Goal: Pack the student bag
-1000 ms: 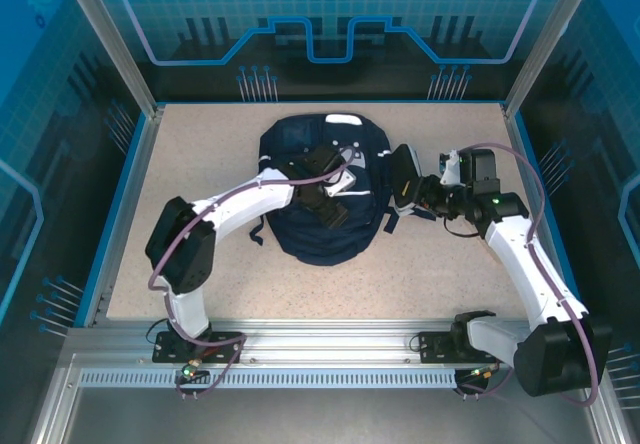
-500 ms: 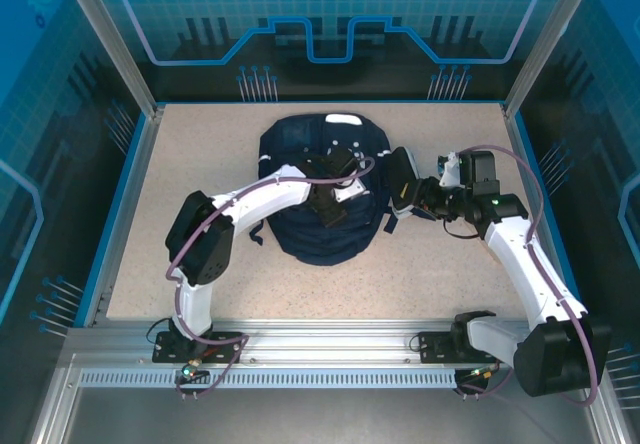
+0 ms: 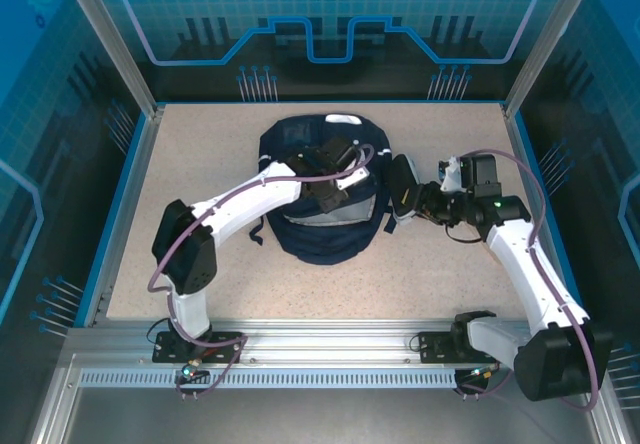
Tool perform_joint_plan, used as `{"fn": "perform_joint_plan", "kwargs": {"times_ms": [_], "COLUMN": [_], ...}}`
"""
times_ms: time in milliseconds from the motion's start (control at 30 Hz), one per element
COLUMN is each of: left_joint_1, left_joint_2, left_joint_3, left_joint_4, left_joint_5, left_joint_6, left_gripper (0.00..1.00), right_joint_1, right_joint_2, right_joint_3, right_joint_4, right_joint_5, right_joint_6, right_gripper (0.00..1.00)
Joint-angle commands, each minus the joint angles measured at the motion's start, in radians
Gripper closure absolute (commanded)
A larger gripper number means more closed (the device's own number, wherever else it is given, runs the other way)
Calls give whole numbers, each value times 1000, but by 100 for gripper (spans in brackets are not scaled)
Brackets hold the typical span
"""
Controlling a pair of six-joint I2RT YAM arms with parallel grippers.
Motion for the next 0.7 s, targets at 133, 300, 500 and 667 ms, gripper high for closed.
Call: {"fn": "perform_joint_plan", "kwargs": {"times_ms": [133, 300, 500, 667], "left_joint_1": [7, 8, -10, -12], "left_joint_2": [-132, -168, -176, -176], "left_joint_3": [39, 36, 41, 39], "left_joint_4": [250, 325, 328, 306], "left_joint_5": [-148, -142, -86, -69], "left_joint_6": [-147, -183, -185, -206], "left_gripper": [100, 100, 100, 100], "right_joint_1": [-9, 65, 163, 167], "right_joint_2": [-65, -28, 82, 200], "right_joint_3": [-20, -27, -20, 16], "right_joint_4": [-73, -17, 158, 281], "right_joint_5": [-132, -215, -228, -118], "right_joint_6": [10, 54, 162, 272], "right_gripper": [62, 62, 62, 63]}}
